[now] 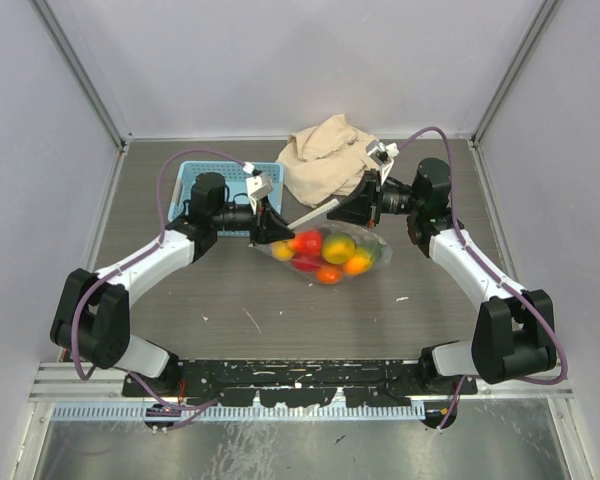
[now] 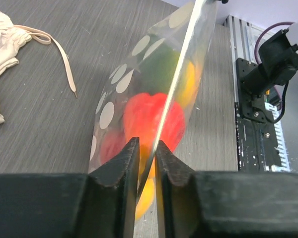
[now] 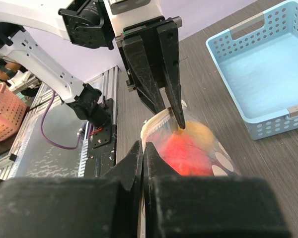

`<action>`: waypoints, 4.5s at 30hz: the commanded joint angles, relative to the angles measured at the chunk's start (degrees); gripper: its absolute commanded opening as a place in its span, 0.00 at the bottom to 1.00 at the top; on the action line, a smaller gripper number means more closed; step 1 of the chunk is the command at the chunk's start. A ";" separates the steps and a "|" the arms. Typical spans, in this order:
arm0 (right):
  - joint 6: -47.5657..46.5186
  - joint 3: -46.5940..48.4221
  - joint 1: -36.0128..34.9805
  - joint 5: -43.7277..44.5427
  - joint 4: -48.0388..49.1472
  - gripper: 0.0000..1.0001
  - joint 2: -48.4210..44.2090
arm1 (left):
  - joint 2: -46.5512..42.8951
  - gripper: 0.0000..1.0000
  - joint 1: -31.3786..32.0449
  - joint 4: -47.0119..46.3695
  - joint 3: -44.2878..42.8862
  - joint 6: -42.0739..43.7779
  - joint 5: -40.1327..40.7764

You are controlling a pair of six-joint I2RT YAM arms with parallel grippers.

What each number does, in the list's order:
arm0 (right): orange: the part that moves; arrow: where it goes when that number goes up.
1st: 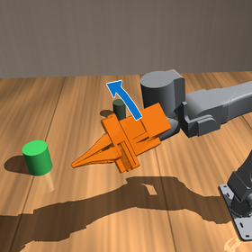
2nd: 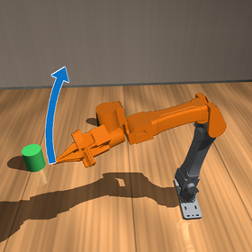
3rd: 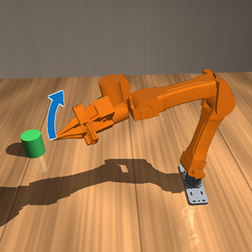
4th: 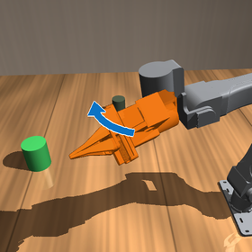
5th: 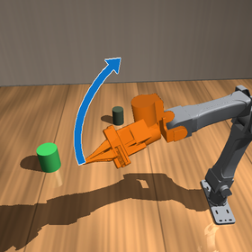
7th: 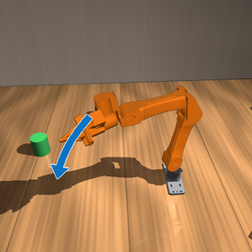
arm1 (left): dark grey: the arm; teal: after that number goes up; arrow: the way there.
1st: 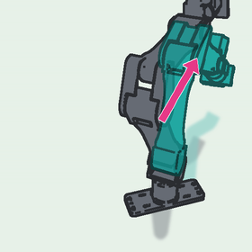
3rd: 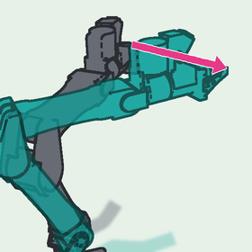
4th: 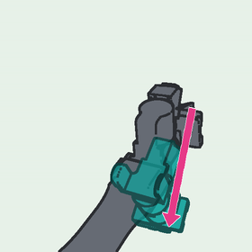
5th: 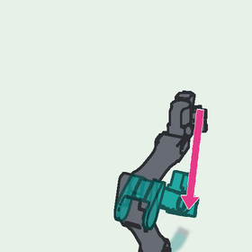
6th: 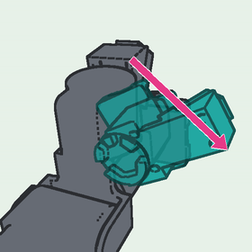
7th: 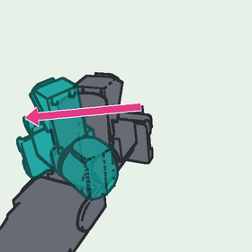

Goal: Open the zip-top bag and remove the fake food
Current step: Adjust the zipper food storage bag at the center of the board.

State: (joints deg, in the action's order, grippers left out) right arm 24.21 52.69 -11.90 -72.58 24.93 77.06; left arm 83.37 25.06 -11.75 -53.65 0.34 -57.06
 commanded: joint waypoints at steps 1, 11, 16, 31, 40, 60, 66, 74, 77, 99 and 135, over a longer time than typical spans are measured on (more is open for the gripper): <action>-0.64 1.76 -0.25 0.15 -0.11 0.01 -1.64 | -1.48 0.12 0.43 -3.02 -1.62 1.70 -1.86; -17.17 11.52 -0.25 16.49 -29.58 0.86 -6.02 | -9.34 0.00 2.06 7.51 -2.63 -3.11 7.20; -25.97 19.41 -3.44 19.24 -33.56 1.00 -9.94 | -13.26 0.00 4.11 18.11 -4.98 3.60 10.62; -74.53 30.40 -13.18 13.13 -59.89 0.88 2.29 | -11.92 0.00 4.12 37.56 -14.80 20.05 7.18; -75.32 31.33 -20.31 20.13 -67.01 0.66 8.42 | -11.96 0.00 4.12 33.16 -12.73 16.10 4.58; -60.79 9.55 -18.98 19.57 -46.75 0.01 -8.43 | -36.36 0.97 3.62 -2.08 13.27 -18.38 18.84; -50.43 6.75 -12.82 13.94 -40.02 0.01 -11.30 | -49.21 0.98 3.51 -1.98 22.36 -22.19 29.37; -27.90 -1.04 -3.73 2.16 -16.55 0.01 -12.28 | -55.14 0.99 3.42 -15.36 35.42 -36.23 37.05; -27.31 -2.32 -3.67 1.96 -16.14 0.01 -12.32 | -51.86 0.96 3.49 -22.77 37.67 -39.70 37.20; -11.33 -4.19 -4.37 -3.97 1.13 0.01 -7.29 | -21.69 0.91 0.04 -41.60 29.59 -39.00 25.83; -23.29 2.32 -7.74 -0.78 -19.65 0.01 -4.62 | -4.35 0.61 -4.30 -70.09 29.90 -59.84 11.21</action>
State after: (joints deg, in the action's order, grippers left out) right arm -0.91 52.18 -20.91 -74.87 3.97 73.01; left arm 81.21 20.34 -77.56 -24.38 -59.42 -45.01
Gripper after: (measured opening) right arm 0.050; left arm 0.611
